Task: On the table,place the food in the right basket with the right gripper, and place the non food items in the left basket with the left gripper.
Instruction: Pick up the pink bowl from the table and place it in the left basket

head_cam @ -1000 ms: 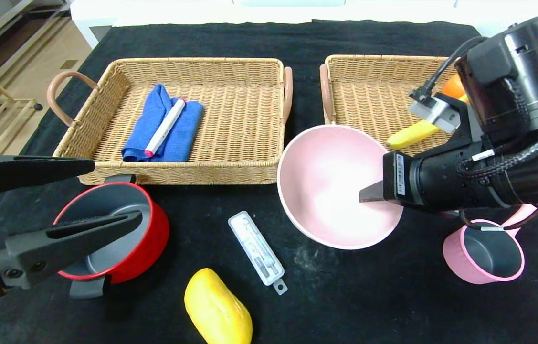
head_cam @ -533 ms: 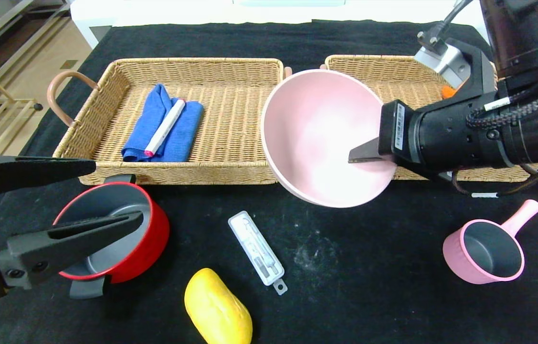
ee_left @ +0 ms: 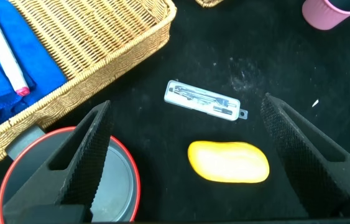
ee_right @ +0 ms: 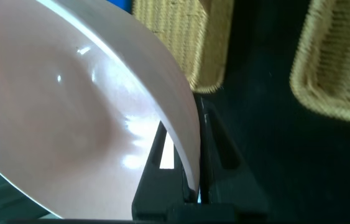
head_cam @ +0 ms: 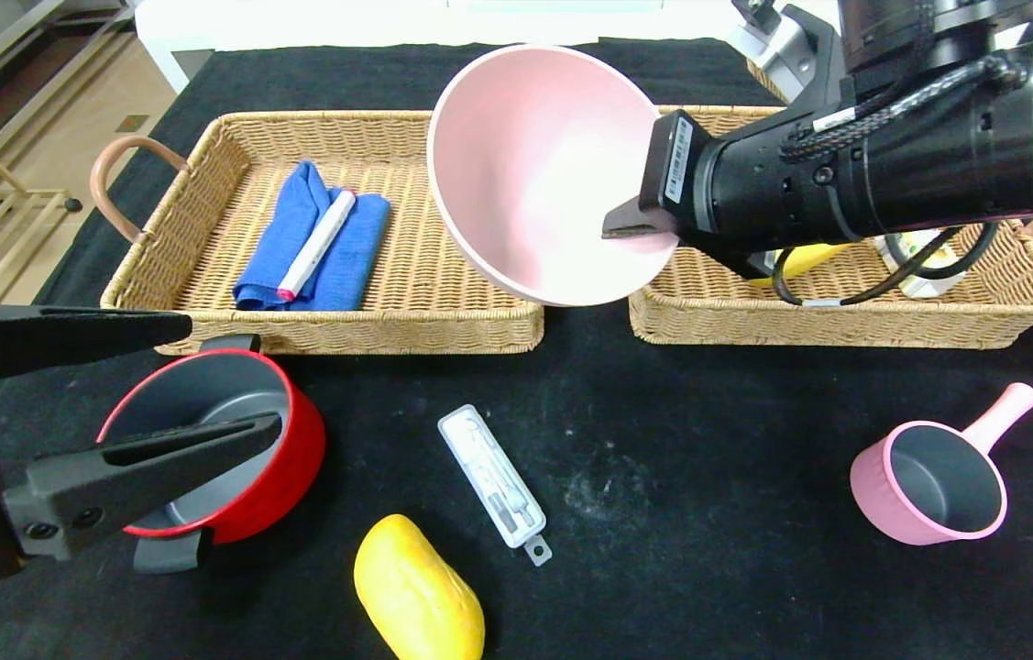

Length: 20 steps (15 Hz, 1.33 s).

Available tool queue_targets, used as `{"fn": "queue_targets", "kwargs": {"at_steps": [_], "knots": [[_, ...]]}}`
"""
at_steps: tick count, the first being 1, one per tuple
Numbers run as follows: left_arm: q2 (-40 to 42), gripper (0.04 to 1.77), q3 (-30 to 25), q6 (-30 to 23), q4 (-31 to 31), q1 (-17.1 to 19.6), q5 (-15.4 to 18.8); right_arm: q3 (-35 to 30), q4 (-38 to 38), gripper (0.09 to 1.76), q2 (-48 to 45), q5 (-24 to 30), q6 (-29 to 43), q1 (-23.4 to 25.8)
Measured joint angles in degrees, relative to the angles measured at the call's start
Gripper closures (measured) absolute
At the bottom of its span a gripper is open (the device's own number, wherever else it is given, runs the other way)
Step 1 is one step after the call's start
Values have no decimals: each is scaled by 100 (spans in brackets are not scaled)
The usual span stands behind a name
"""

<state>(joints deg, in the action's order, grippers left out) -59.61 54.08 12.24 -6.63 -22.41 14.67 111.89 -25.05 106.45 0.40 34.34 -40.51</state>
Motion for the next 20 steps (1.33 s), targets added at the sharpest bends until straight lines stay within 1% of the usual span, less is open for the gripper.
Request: {"fn": "queue_targets", "kwargs": {"at_steps": [8, 13, 20], "knots": [[0, 9, -20, 0, 0, -35, 2, 126, 1174, 161, 649, -50, -372, -240], [0, 9, -20, 0, 0, -35, 5, 126, 1525, 161, 870, -69, -472, -386], [-12, 9, -35, 10, 0, -35, 11, 112, 1693, 161, 1023, -71, -490, -254]]}}
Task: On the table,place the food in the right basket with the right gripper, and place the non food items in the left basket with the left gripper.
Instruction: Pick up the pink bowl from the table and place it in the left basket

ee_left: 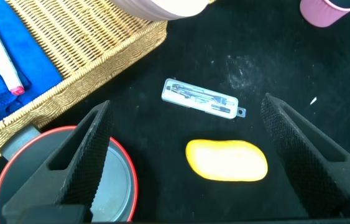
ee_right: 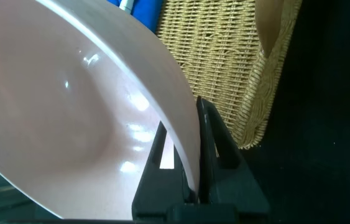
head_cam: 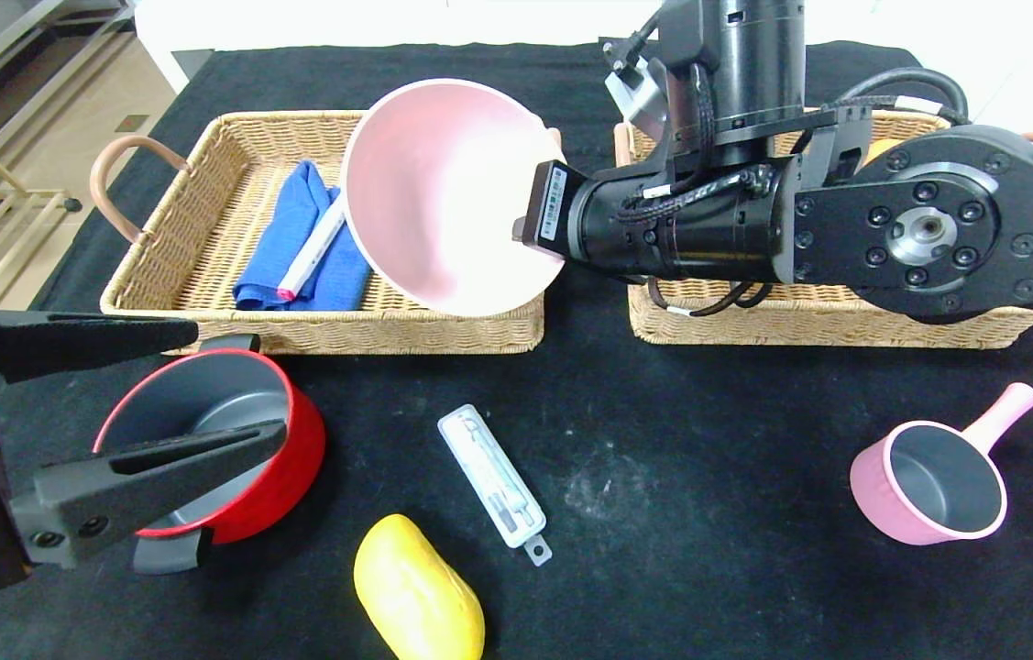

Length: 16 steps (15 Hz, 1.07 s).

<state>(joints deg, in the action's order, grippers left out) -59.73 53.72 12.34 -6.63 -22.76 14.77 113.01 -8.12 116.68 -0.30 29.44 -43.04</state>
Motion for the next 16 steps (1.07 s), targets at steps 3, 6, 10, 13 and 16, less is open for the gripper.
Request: {"fn": "queue_targets", "kwargs": {"at_steps": [3, 6, 10, 13, 16], "knots": [[0, 9, -4, -2, 0, 0, 0, 0, 44, 161, 46, 4, -9, 44], [0, 9, -4, 0, 0, 0, 0, 0, 115, 161, 99, 4, -9, 85], [-2, 9, -1, 0, 0, 0, 0, -5, 115, 117, 138, 4, -89, 118], [-2, 9, -1, 0, -1, 0, -1, -5, 116, 84, 140, -38, -87, 118], [-2, 9, -1, -2, 0, 0, 0, -5, 116, 62, 133, -49, -87, 118]]}}
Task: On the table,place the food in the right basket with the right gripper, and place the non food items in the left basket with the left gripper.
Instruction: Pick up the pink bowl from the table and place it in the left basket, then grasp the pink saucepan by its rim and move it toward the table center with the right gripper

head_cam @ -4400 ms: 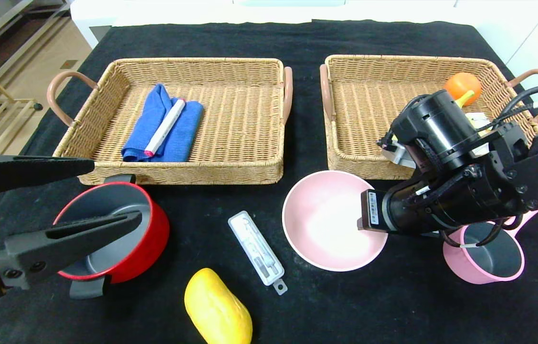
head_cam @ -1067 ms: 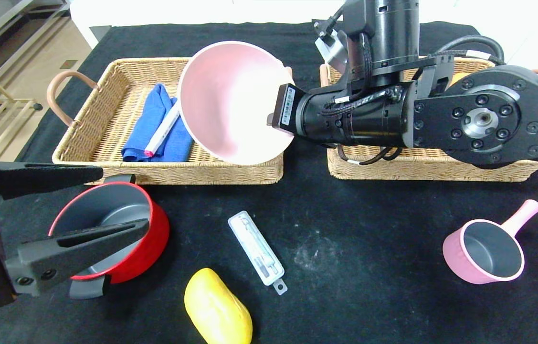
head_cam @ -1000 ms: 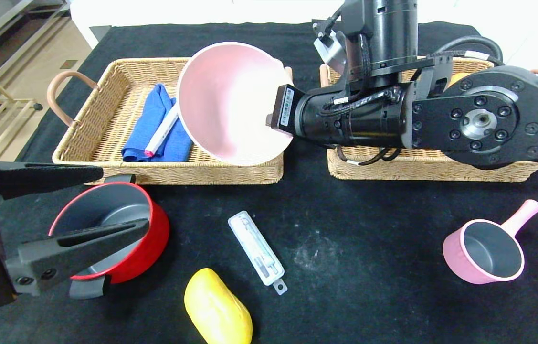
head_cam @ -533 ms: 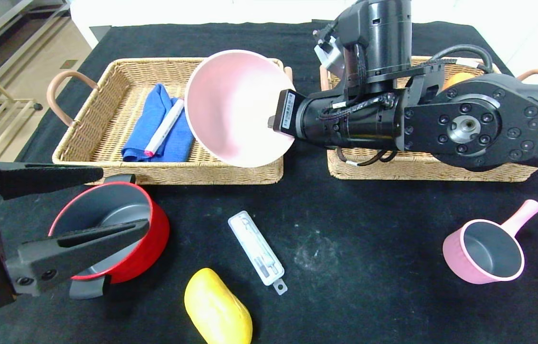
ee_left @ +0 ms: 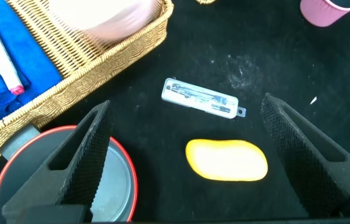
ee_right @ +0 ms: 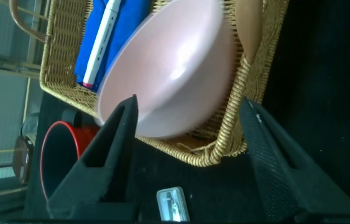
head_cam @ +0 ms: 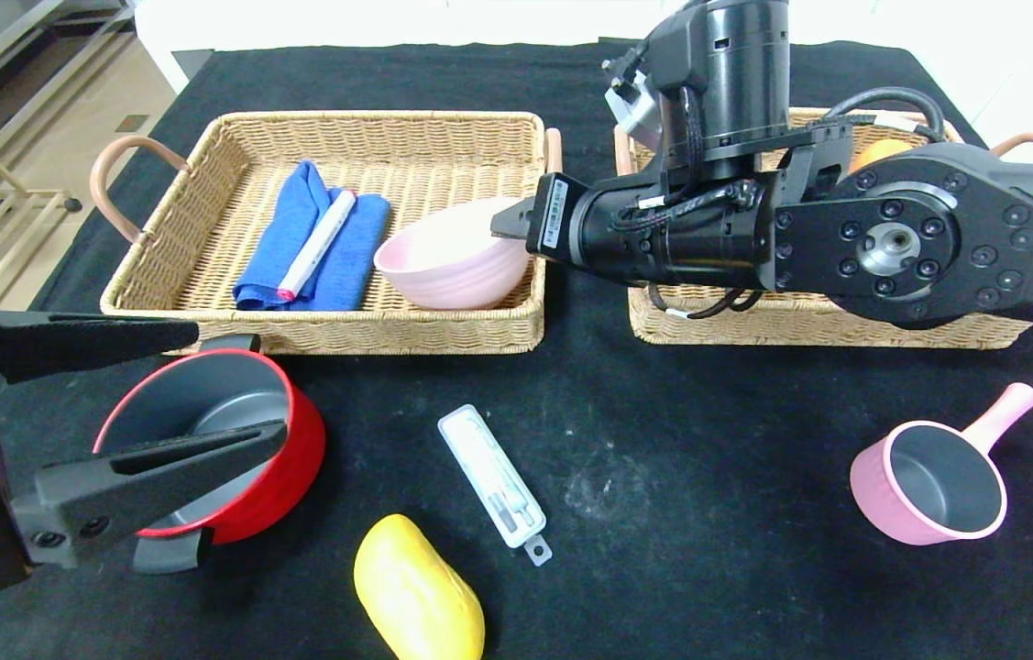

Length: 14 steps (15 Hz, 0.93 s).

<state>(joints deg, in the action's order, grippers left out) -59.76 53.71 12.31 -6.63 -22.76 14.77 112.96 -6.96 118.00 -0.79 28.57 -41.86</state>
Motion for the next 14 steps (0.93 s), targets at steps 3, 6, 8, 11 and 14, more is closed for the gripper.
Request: {"fn": "queue_targets", "kwargs": {"at_steps": [3, 6, 8, 11, 14], "knots": [[0, 9, 0, 0, 5, -2, -1, -2, -28, 47, -28, 9, 0, -26], [4, 9, 0, 0, 7, -2, -1, -33, -50, 36, -130, 11, -38, -67], [6, 9, 0, 0, 27, -2, 0, -66, -72, 31, -200, 9, -135, -69], [12, 9, 0, 0, 30, 0, 0, -199, -74, 26, -400, 33, -482, -74], [17, 9, -7, 0, 20, 0, -1, -494, -84, 22, -706, 59, -975, -78]]}}
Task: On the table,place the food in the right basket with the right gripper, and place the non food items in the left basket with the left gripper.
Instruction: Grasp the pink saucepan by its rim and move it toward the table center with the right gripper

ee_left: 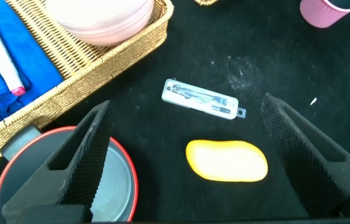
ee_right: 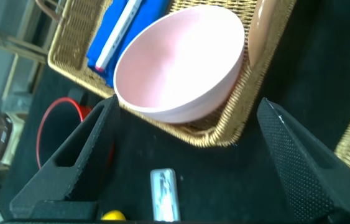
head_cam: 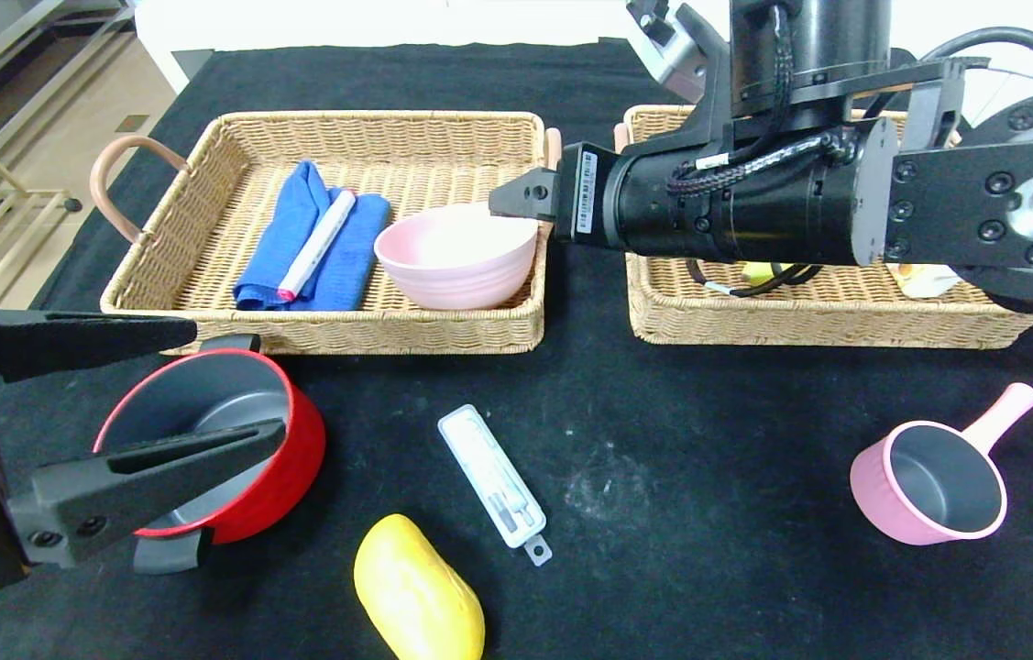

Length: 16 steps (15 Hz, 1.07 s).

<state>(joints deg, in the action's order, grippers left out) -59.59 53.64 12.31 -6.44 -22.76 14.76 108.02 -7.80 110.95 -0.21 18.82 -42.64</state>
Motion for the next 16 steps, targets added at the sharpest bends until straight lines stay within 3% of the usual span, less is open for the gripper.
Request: {"fn": "queue_targets", "kwargs": {"at_steps": [9, 16], "knots": [[59, 9, 13, -7, 13, -2, -7, -1193, -396, 17, -1315, 18, -987, 141], [59, 9, 16, -9, -10, 0, -7, -2341, -571, 15, -2443, 10, -1630, 566]]}}
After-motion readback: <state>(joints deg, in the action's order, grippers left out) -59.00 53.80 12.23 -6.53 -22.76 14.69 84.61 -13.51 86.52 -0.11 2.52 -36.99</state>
